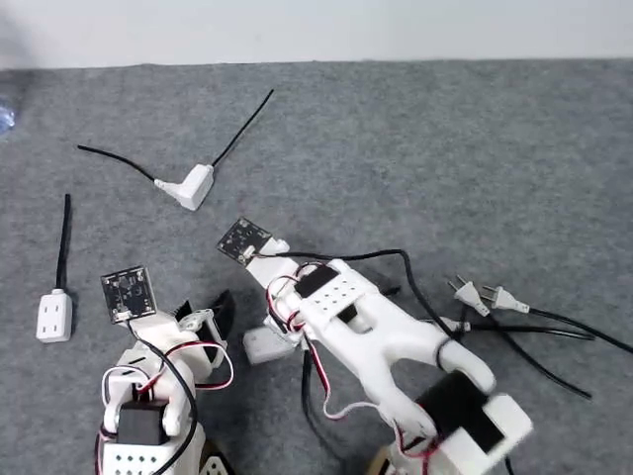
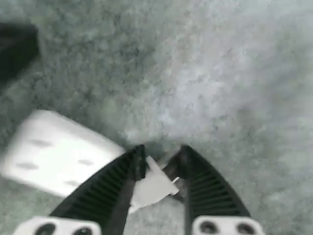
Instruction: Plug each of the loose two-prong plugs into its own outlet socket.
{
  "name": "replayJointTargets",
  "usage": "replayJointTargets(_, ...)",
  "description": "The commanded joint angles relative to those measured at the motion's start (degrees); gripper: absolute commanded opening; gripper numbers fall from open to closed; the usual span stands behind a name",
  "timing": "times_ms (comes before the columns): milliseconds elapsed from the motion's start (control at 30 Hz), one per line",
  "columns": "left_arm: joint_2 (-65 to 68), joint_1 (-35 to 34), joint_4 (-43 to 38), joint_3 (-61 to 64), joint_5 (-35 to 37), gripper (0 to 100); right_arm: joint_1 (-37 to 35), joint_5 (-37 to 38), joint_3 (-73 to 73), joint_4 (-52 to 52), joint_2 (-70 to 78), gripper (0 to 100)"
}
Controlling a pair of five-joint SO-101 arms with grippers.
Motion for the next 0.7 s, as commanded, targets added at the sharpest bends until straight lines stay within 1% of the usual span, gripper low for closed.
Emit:
replayJointTargets(0, -0.7, -0.18, 0.18, -0.57, -0.7, 22, -0.48, 2.29, -1.58, -0.31, 0.22, 2.3)
replayJointTargets(67, -0.7, -0.18, 0.18, -0.57, -0.7, 22, -0.48, 2.37, -1.58, -0.31, 0.22, 0.4)
replayJointTargets(200, -0.7, -0.18, 0.18, -0.57, -0.7, 22, -0.31, 2.64, -1.85, -0.31, -0.31, 0.8)
replayJointTargets(333, -0.7, -0.18, 0.18, -0.57, -0.7, 22, 1.19, 7.56, -2.2, 0.92, -4.62, 0.8)
replayJointTargets(533, -0.7, -0.18, 0.18, -0.57, -0.7, 22, 5.58, 18.37, -8.88, 7.78, -11.74, 0.8)
replayJointTargets(600, -0.7, -0.18, 0.18, -0.57, -0.7, 22, 7.16, 25.32, -12.04, 10.33, -11.91, 0.8)
replayJointTargets(667, -0.7, -0.18, 0.18, -0.57, -0.79, 22, 8.13, 35.43, -13.89, 12.18, -10.51, 0.8)
